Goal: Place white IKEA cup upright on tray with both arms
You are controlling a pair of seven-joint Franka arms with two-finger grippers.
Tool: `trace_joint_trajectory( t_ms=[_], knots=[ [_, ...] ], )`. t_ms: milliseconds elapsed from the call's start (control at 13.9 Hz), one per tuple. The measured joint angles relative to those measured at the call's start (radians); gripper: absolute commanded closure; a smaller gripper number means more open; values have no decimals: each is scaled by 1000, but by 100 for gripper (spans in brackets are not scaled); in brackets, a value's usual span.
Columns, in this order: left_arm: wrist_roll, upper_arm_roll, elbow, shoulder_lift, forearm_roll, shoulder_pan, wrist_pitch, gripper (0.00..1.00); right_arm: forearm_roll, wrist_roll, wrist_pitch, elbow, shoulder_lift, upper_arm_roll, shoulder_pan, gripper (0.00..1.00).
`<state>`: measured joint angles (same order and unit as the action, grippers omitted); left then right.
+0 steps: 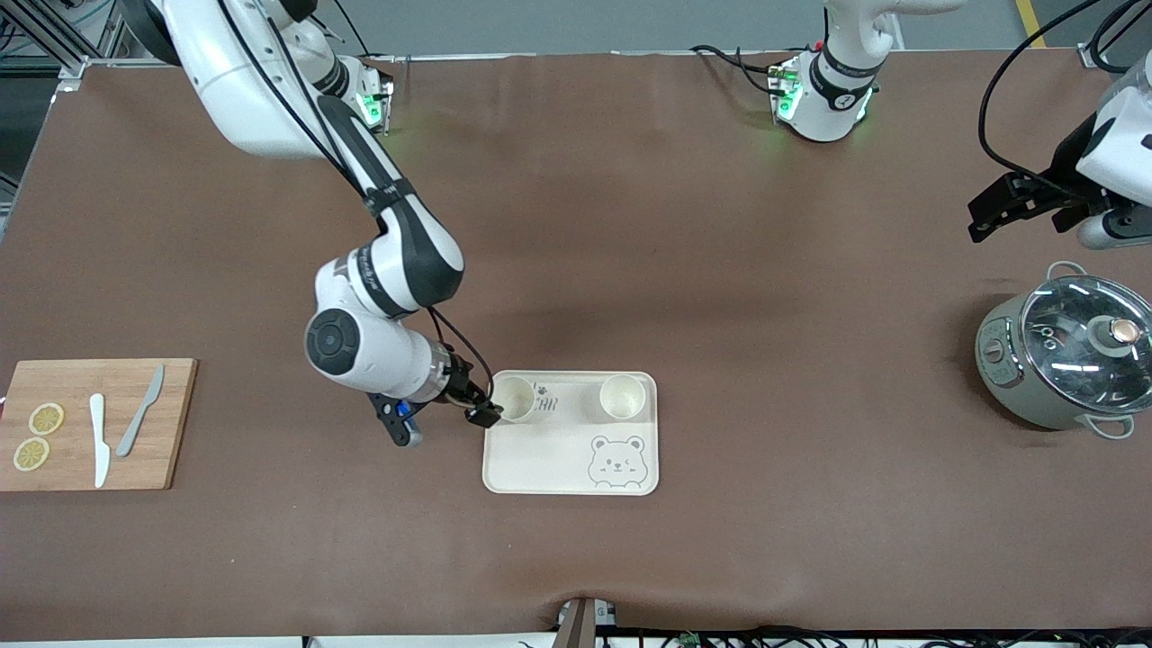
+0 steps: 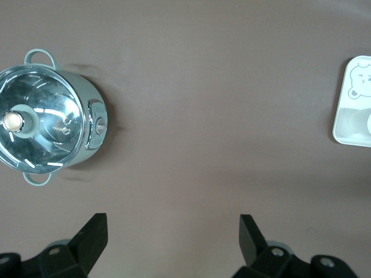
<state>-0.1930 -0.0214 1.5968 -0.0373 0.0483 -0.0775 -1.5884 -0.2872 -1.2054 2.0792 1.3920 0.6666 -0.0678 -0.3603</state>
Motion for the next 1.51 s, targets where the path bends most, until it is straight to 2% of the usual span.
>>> trace_joint_trajectory(
  t_ms=[216, 360, 577, 721, 1009, 1153, 1514],
  knots=[
    [0, 0, 2, 15, 0, 0, -27, 0, 2, 94, -237, -53, -91, 71, 36, 0],
    [0, 0, 2, 29, 0, -2, -55, 0, 3, 201, -324, -53, -154, 107, 77, 0],
    [0, -1, 2, 42, 0, -7, -70, 0, 4, 407, -426, -36, -247, 118, 173, 0],
    [0, -2, 2, 44, 0, -6, -70, 0, 13, 535, -446, 13, -319, 121, 238, 0],
    [0, -2, 2, 44, 0, -4, -66, 0, 86, 780, -447, 110, -441, 125, 340, 0],
    [0, -2, 2, 44, 0, -4, -66, 0, 141, 880, -449, 125, -476, 126, 378, 0],
    [0, -2, 2, 44, 0, -5, -66, 0, 184, 1044, -446, 119, -534, 132, 398, 0]
  ],
)
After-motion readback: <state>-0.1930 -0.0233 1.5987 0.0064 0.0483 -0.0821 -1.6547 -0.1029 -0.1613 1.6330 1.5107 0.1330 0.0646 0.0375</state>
